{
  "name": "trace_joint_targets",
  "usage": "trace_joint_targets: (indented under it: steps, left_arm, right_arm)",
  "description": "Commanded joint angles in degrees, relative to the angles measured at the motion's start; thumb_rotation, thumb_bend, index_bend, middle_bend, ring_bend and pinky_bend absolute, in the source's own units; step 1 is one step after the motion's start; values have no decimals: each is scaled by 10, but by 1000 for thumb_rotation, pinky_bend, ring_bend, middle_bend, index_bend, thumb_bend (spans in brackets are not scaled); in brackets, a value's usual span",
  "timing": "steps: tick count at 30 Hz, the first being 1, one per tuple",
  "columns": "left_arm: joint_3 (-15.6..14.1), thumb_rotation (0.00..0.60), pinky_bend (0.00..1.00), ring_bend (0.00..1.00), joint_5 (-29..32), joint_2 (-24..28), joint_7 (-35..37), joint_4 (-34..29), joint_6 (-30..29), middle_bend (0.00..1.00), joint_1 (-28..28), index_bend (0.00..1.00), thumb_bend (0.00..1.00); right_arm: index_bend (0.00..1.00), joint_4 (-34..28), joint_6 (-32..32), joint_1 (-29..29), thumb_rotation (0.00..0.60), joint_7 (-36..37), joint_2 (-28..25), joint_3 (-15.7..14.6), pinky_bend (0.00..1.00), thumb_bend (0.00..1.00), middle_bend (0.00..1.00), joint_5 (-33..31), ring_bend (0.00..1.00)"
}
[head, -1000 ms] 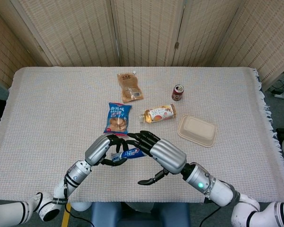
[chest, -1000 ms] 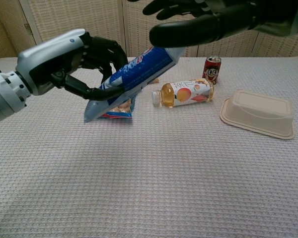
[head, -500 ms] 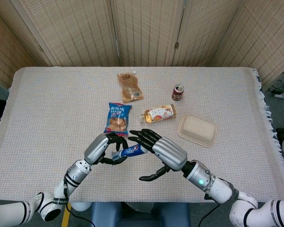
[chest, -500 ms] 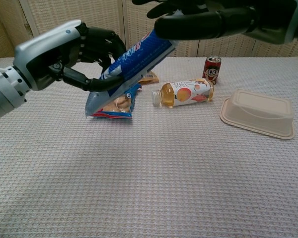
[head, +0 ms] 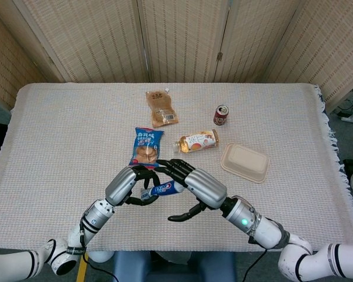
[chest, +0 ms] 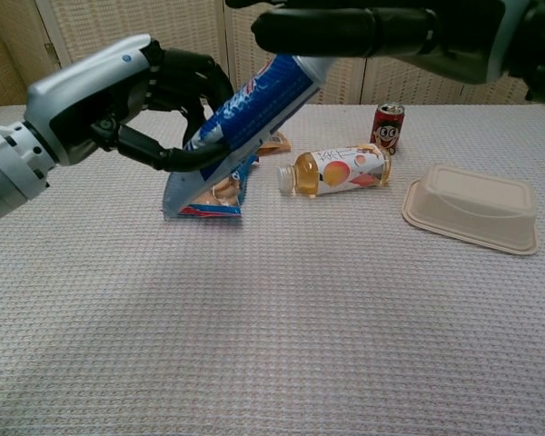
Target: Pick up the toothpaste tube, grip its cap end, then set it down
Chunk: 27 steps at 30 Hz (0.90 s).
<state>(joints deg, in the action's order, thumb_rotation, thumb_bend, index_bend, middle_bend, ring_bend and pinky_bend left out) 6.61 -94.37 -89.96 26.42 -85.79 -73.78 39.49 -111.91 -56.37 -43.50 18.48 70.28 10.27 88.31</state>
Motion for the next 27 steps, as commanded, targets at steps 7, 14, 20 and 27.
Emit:
trace_joint_targets:
  steps: [7, 14, 20, 27]
  left_arm:
    - [3, 600, 463, 671, 0, -5, -20, 7, -5, 801, 1, 762, 707]
    - [5, 600, 460, 670, 4, -5, -10, 4, -2, 801, 4, 762, 706]
    - [6, 600, 460, 670, 7, -5, -5, 1, 0, 801, 6, 762, 707]
    - [8, 600, 460, 670, 11, -3, -2, -4, 3, 801, 8, 762, 706]
  right_arm:
    - [0, 2, 15, -9, 228, 13, 2, -5, 0, 62, 0, -7, 0]
    - [0, 8, 10, -10, 228, 21, 11, -10, 0, 62, 0, 2, 0]
    - [0, 12, -3, -10, 227, 24, 22, -10, 0, 62, 0, 12, 0]
    - [0, 14, -10, -10, 225, 21, 27, -10, 0, 63, 0, 14, 0]
